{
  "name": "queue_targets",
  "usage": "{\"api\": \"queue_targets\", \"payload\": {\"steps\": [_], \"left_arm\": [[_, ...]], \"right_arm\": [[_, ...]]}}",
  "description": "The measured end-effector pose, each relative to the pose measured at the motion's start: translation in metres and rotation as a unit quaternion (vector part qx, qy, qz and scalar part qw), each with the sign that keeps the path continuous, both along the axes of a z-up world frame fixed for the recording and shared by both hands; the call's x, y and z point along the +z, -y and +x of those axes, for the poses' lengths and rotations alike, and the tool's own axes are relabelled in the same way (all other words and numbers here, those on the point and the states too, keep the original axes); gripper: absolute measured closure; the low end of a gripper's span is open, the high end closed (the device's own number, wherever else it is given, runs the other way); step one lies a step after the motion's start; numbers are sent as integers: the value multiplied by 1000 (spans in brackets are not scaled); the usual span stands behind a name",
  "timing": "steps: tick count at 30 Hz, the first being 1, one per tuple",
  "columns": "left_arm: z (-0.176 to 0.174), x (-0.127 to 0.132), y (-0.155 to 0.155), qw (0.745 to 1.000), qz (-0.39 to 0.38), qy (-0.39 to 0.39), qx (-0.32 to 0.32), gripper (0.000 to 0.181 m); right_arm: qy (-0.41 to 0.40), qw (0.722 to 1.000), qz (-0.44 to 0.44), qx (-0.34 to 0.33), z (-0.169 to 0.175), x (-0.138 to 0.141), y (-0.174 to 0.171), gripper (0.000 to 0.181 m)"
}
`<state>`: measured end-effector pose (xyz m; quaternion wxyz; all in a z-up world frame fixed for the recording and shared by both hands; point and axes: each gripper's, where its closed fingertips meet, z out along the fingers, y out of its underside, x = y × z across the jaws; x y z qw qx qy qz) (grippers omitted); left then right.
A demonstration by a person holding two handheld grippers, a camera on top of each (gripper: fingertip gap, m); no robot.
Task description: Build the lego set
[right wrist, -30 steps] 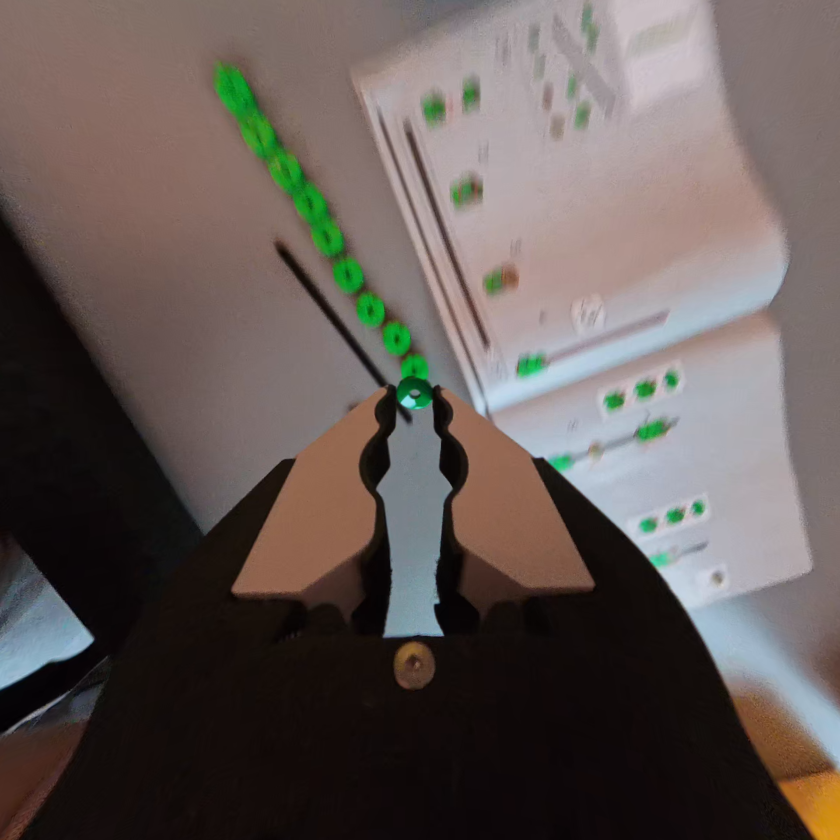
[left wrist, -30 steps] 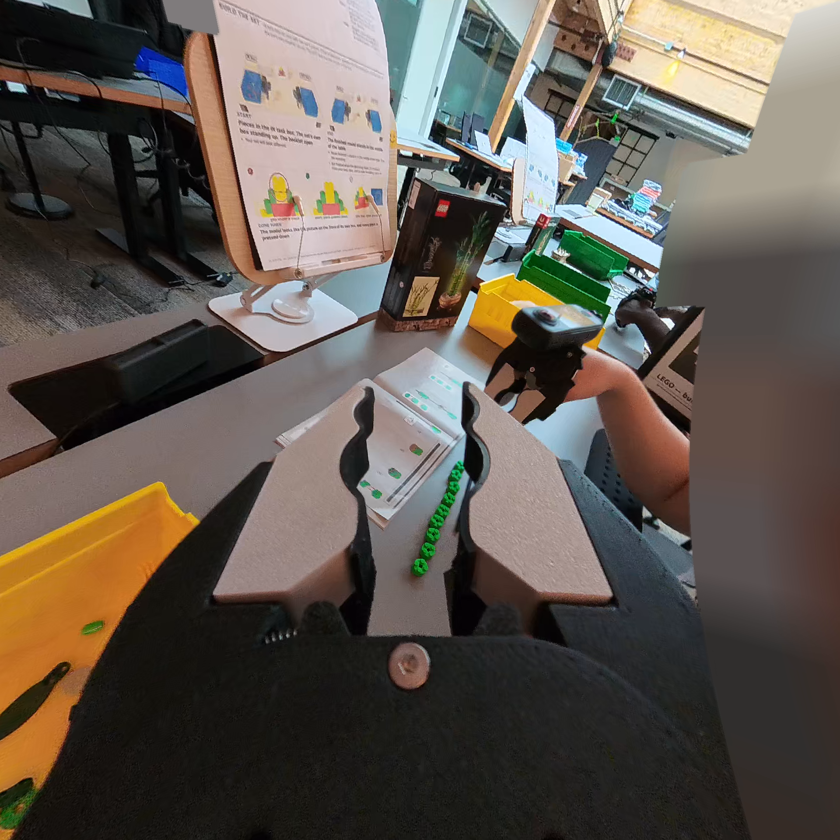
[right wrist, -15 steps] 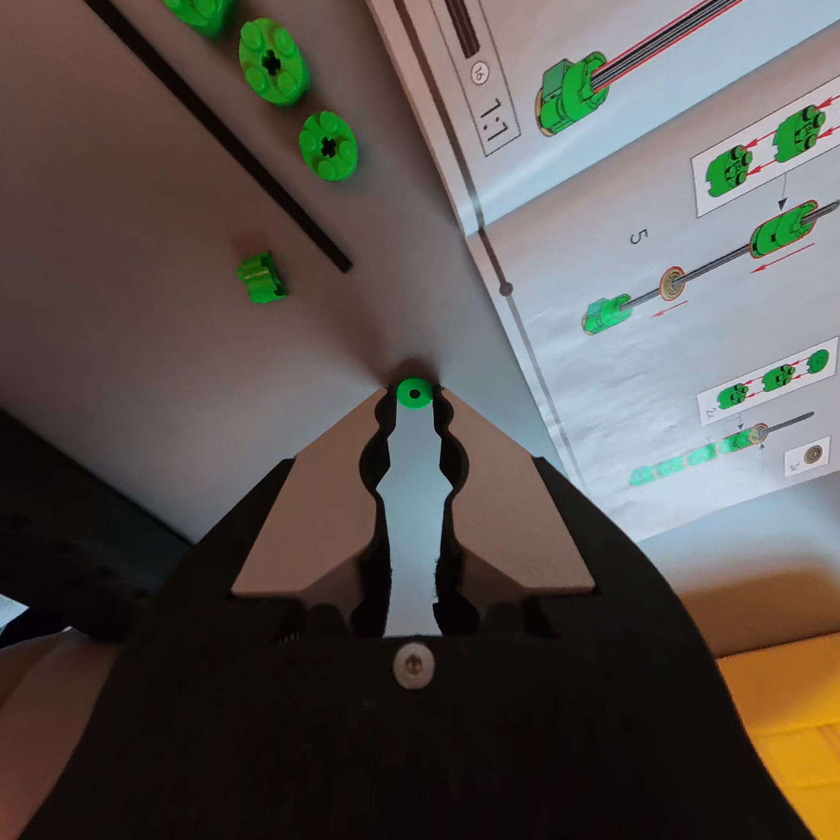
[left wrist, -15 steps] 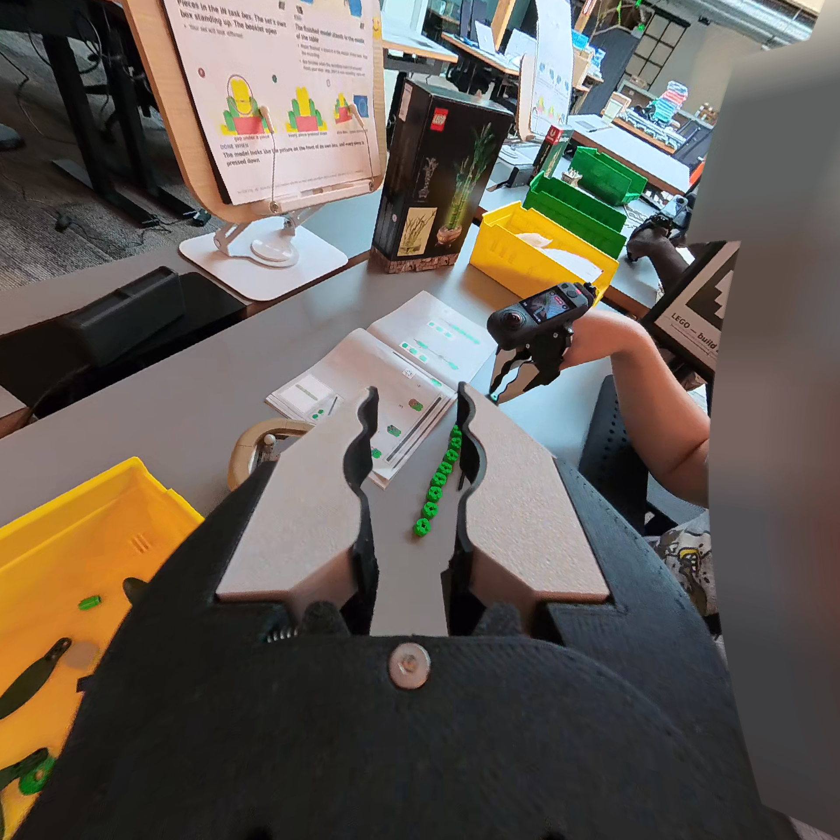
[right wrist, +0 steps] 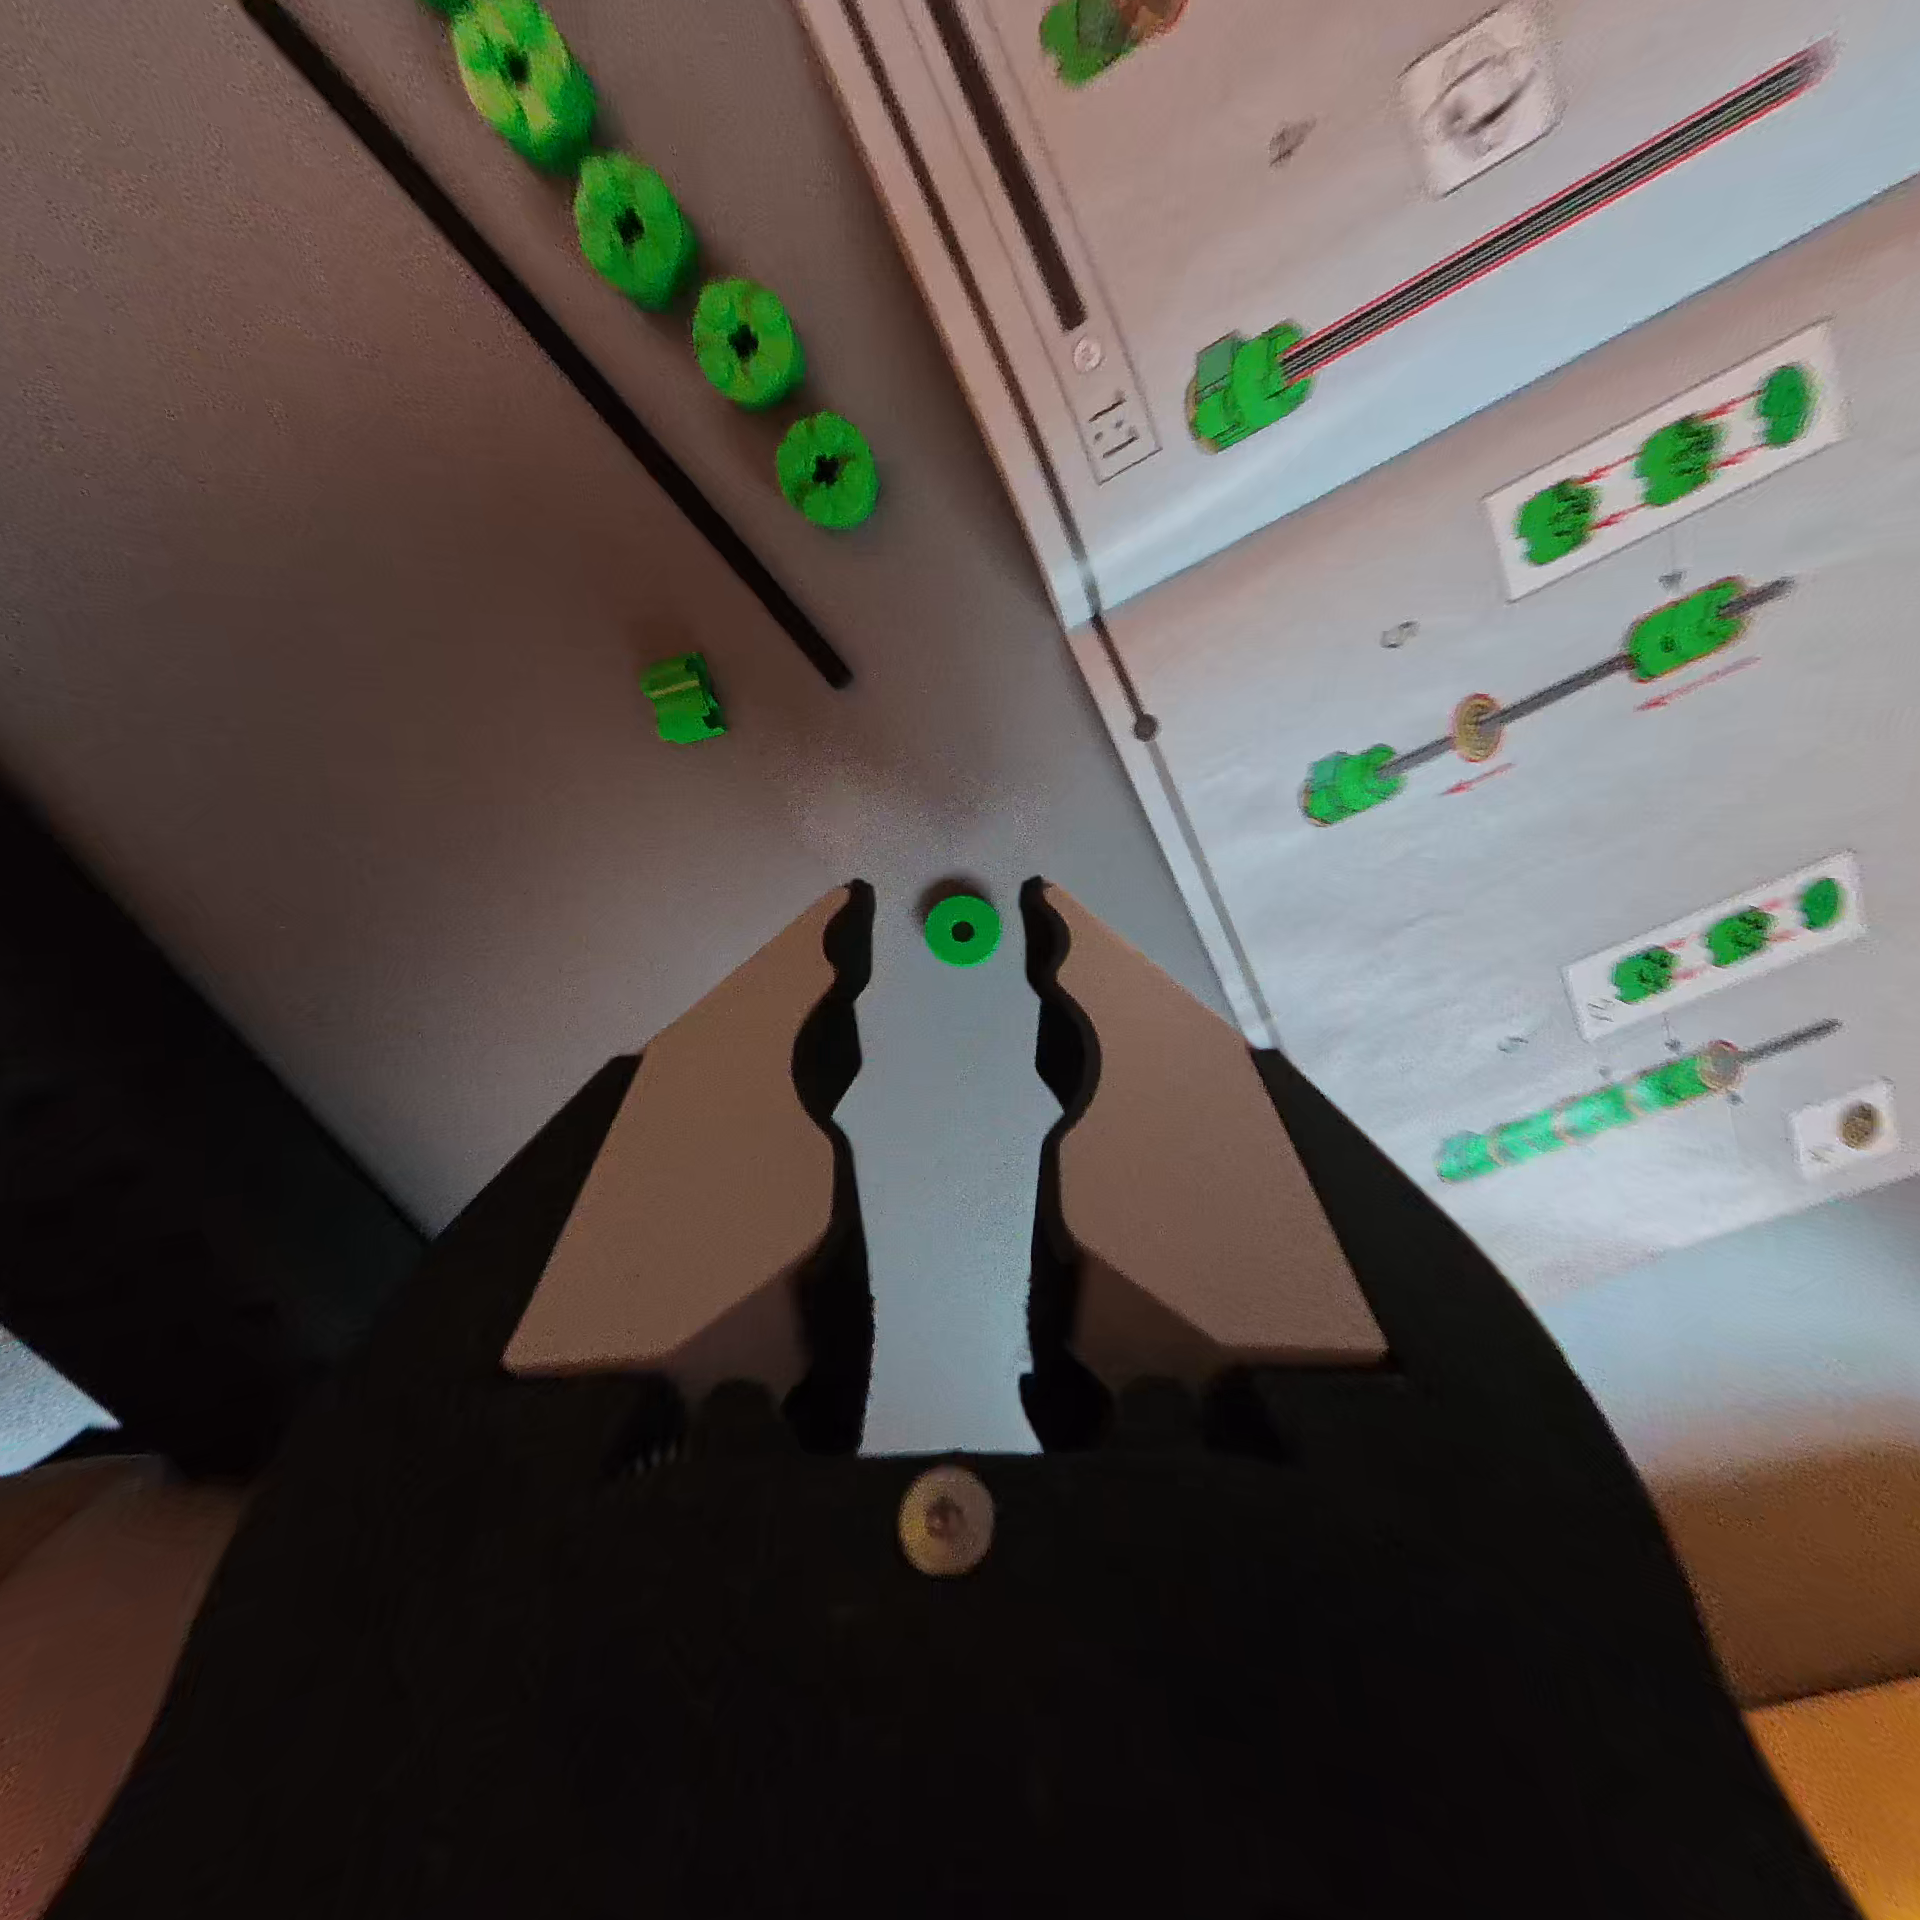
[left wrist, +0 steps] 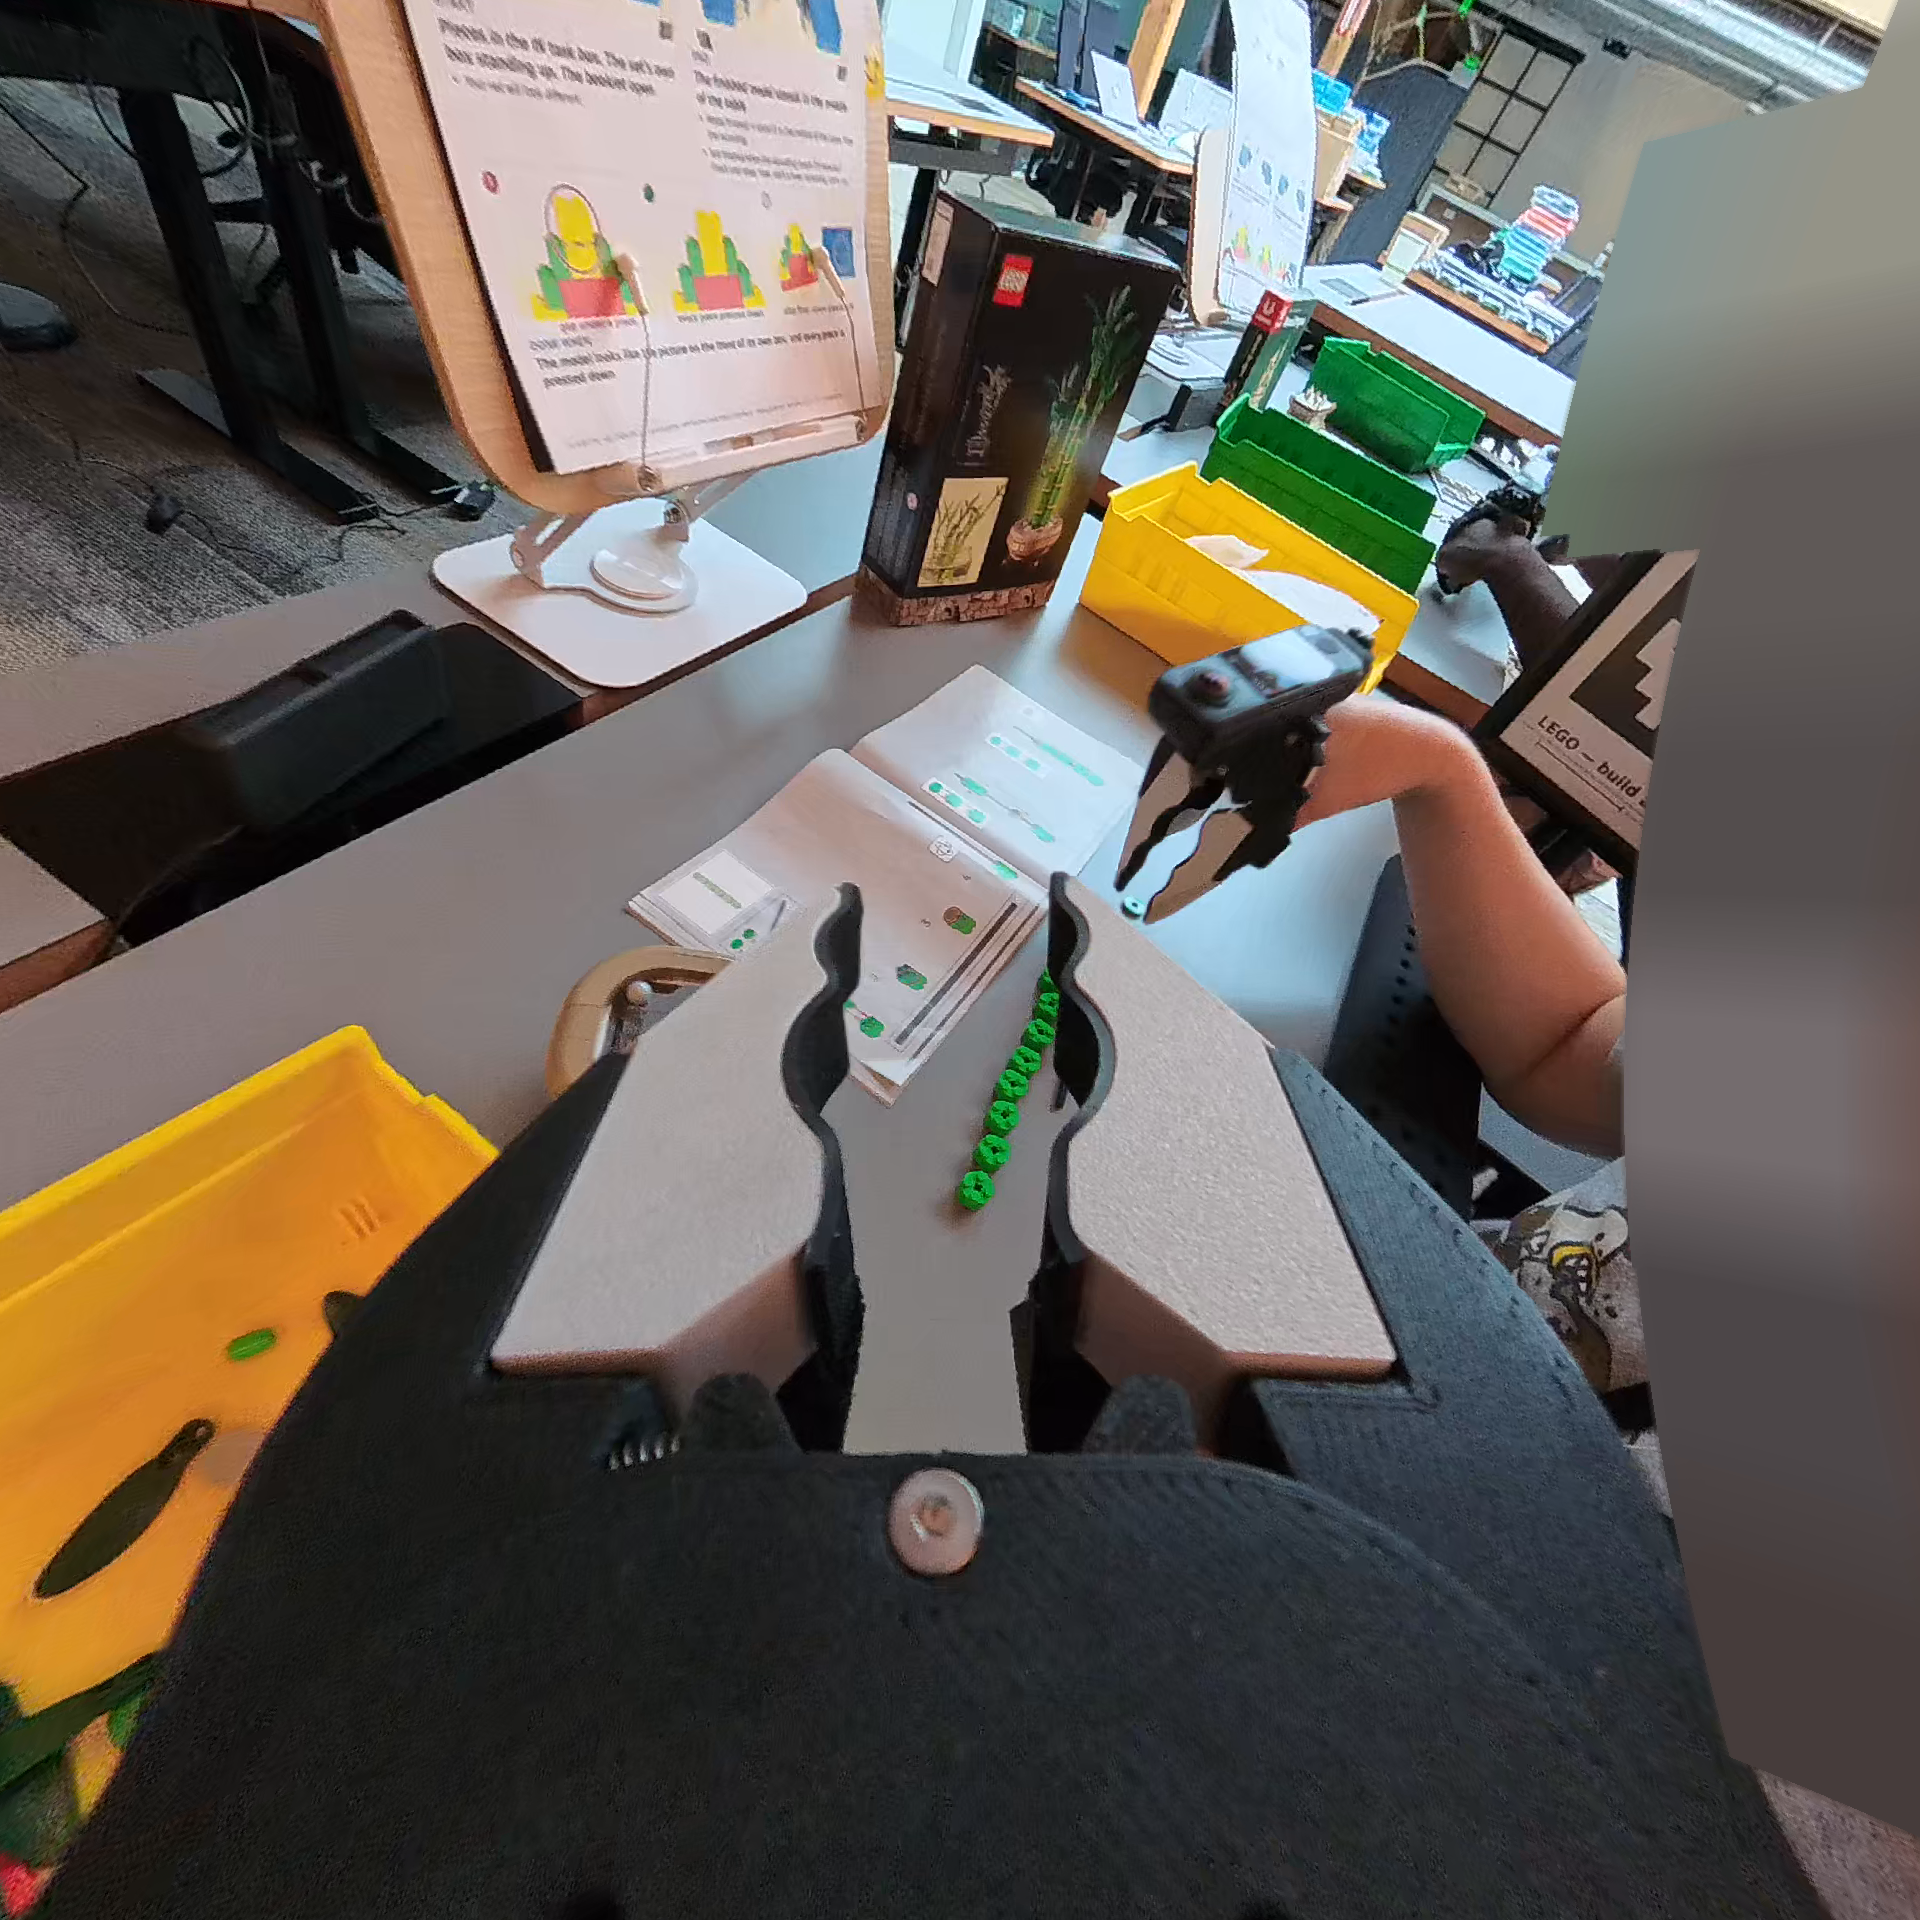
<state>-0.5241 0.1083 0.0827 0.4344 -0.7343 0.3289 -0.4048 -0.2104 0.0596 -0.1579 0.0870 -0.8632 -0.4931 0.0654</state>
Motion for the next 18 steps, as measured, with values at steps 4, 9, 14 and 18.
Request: {"api": "queue_targets", "payload": {"steps": [4, 9, 14, 18], "left_arm": [[-33, 10, -5, 999, 23, -16, 37, 143], [-114, -25, -45, 967, 101, -166, 165, 140], [-149, -111, -78, 944, -15, -283, 171, 151], [-157, -181, -75, 912, -174, -346, 137, 159]], "right_arm": [[-98, 986, 125, -47, 18, 56, -22, 151], [-280, 909, 305, -51, 14, 115, -51, 145], [-291, 908, 297, -49, 8, 108, -58, 145], [-301, 910, 280, -53, 5, 100, -59, 145]]}}
